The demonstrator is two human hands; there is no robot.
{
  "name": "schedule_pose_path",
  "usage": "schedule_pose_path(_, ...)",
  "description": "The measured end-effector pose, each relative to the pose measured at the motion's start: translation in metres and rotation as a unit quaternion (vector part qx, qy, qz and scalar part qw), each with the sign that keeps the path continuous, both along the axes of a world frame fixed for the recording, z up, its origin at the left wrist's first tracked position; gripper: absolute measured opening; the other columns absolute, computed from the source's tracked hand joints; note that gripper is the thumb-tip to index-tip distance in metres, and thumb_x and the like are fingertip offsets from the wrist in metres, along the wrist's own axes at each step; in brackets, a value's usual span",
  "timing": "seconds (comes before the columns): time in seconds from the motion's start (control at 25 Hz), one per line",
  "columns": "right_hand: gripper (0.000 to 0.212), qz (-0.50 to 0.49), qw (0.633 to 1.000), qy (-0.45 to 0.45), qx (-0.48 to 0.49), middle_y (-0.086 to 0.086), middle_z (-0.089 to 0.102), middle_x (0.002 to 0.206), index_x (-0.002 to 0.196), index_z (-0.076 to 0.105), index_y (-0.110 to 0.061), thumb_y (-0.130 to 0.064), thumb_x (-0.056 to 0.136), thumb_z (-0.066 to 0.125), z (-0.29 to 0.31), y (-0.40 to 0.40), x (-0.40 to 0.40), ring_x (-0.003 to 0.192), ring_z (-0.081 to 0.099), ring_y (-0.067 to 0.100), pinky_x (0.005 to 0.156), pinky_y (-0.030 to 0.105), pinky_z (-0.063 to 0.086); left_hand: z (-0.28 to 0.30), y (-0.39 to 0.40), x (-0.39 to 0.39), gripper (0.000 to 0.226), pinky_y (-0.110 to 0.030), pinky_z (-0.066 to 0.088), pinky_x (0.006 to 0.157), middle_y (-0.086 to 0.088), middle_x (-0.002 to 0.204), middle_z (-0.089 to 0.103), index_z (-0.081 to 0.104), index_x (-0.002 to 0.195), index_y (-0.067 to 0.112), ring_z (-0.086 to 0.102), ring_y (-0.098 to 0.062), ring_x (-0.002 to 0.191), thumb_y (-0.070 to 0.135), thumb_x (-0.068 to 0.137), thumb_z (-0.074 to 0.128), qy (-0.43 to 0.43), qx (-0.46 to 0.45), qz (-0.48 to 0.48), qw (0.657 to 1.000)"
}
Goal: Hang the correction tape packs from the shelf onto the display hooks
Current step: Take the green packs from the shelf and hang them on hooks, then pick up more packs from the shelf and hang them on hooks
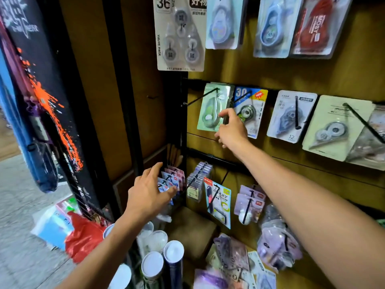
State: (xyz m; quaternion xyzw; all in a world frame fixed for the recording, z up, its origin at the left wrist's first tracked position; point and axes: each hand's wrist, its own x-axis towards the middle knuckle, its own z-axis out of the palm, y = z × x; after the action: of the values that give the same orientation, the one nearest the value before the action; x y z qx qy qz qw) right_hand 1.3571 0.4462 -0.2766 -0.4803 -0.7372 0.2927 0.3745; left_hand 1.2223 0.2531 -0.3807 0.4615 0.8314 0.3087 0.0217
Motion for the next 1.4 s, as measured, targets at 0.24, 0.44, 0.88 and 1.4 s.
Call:
schedule_pose_path(0.24,0.058,0.078,0.982,-0.17,0.015,-0.004,0.043,0.15,0.145,0.037,-0.038,-0.042,0.091,0.059,-0.05,-0.05,0.065,0.121,0.051,0.022,0.097,0.032,0.042,-0.008,-0.001,0.02,0.081,-0.046,0.041,0.104,-0.011,0.145,0.047,0.03,0.15,0.024,0.045,-0.032,0.13,0.041,0.082,0.071,-0.06,0.041,-0.018,0.997)
schedule_pose_path(0.44,0.093,0.157,0.889,-0.424,0.078,-0.006,-0.003,0.166,0.156,0.004,-0.037,-0.067,0.084,0.055,-0.127,-0.152,0.166,0.151,0.006,0.025,0.118,0.046,0.023,-0.017,-0.019,0.058,0.087,-0.044,0.045,0.104,-0.007,0.139,0.054,0.036,0.147,0.025,0.056,-0.025,0.122,0.048,0.073,0.076,-0.235,0.08,-0.029,0.968)
schedule_pose_path(0.88,0.108,0.172,0.849,-0.482,-0.132,-0.008,-0.016,0.164,0.155,-0.008,-0.035,-0.078,0.078,0.053,-0.325,-0.209,0.288,0.152,-0.004,0.025,0.116,0.045,0.023,-0.227,-0.046,0.194,0.09,-0.046,0.041,0.104,-0.015,0.141,0.048,0.032,0.149,0.023,0.046,-0.038,0.128,0.06,0.072,0.062,-0.229,-0.199,-0.073,0.95)
schedule_pose_path(1.4,0.098,0.137,0.871,-0.45,-0.143,0.003,0.005,0.166,0.157,0.011,-0.029,-0.056,0.08,0.066,-0.508,-0.038,0.193,0.148,0.018,0.033,0.117,0.045,0.025,-0.408,0.067,0.171,0.104,-0.04,0.041,0.103,-0.019,0.137,0.052,0.042,0.141,0.011,0.048,-0.038,0.127,0.072,0.056,0.042,-0.232,-0.303,-0.043,0.923)
